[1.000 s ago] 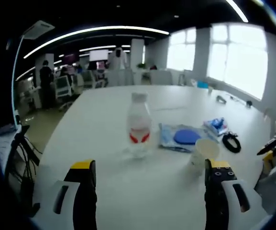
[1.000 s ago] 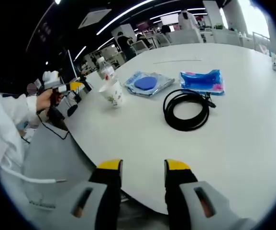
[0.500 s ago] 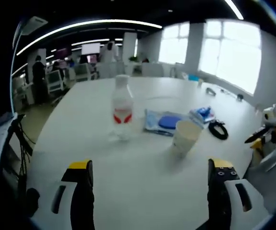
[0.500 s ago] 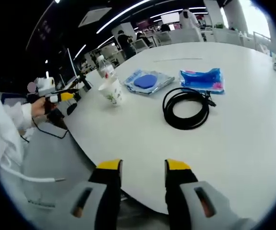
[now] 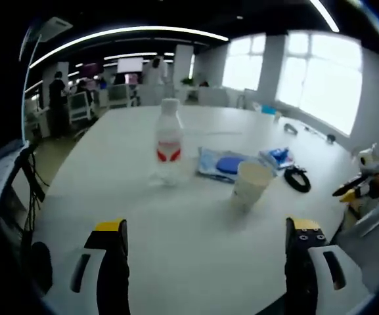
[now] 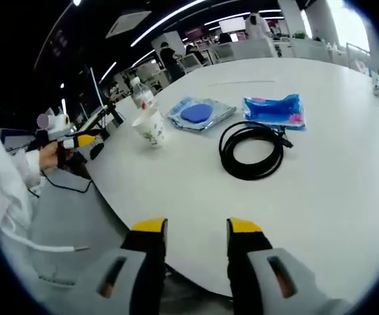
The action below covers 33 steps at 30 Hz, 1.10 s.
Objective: Arrange the tabletop items into an orderly group along one side of the table until the central work area is clear of visible clutter.
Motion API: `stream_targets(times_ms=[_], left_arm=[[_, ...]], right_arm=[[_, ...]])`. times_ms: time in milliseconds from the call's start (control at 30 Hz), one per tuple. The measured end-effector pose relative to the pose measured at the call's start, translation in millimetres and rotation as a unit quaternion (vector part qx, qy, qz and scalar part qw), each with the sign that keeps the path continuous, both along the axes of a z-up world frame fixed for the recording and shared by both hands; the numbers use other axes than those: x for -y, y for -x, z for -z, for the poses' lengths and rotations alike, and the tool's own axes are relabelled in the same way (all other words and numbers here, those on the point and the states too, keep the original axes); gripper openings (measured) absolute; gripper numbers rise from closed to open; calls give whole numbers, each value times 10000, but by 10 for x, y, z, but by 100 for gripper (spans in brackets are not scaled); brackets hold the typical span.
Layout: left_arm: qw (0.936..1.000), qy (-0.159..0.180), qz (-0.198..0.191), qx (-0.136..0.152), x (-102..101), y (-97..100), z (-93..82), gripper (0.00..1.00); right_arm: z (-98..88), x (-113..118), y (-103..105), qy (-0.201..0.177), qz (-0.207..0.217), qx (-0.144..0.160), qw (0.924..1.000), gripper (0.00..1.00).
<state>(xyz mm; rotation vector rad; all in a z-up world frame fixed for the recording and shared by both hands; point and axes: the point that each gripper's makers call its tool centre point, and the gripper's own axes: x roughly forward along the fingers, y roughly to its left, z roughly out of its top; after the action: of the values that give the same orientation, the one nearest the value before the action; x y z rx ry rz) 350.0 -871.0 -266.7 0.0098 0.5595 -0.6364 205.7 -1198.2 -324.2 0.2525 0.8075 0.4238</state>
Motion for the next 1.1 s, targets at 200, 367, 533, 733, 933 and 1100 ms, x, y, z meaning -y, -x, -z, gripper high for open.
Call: stream_targets(times_ms=[200, 367, 533, 733, 933, 1100], left_arm=[[10000, 4, 39, -56, 46, 107, 82, 96], [10000, 85, -9, -14, 66, 150, 91, 96], [9999, 162, -4, 46, 91, 177, 83, 96], [9996, 238, -46, 127, 64, 178, 42, 96], [9992, 322, -113, 200, 38, 151, 17, 96], [9989, 373, -120, 250, 42, 142, -3, 96]], right_arm=[[-21, 82, -45, 82, 39, 25, 10000, 36], [-68, 121, -108, 252, -119, 71, 9996, 38], [-114, 134, -208, 494, -407, 138, 9979, 40], [-180, 179, -377, 746, -654, 217, 9948, 44], [-269, 190, -552, 961, -859, 313, 9912, 47], [-317, 124, -689, 1156, -1133, 389, 9861, 48]])
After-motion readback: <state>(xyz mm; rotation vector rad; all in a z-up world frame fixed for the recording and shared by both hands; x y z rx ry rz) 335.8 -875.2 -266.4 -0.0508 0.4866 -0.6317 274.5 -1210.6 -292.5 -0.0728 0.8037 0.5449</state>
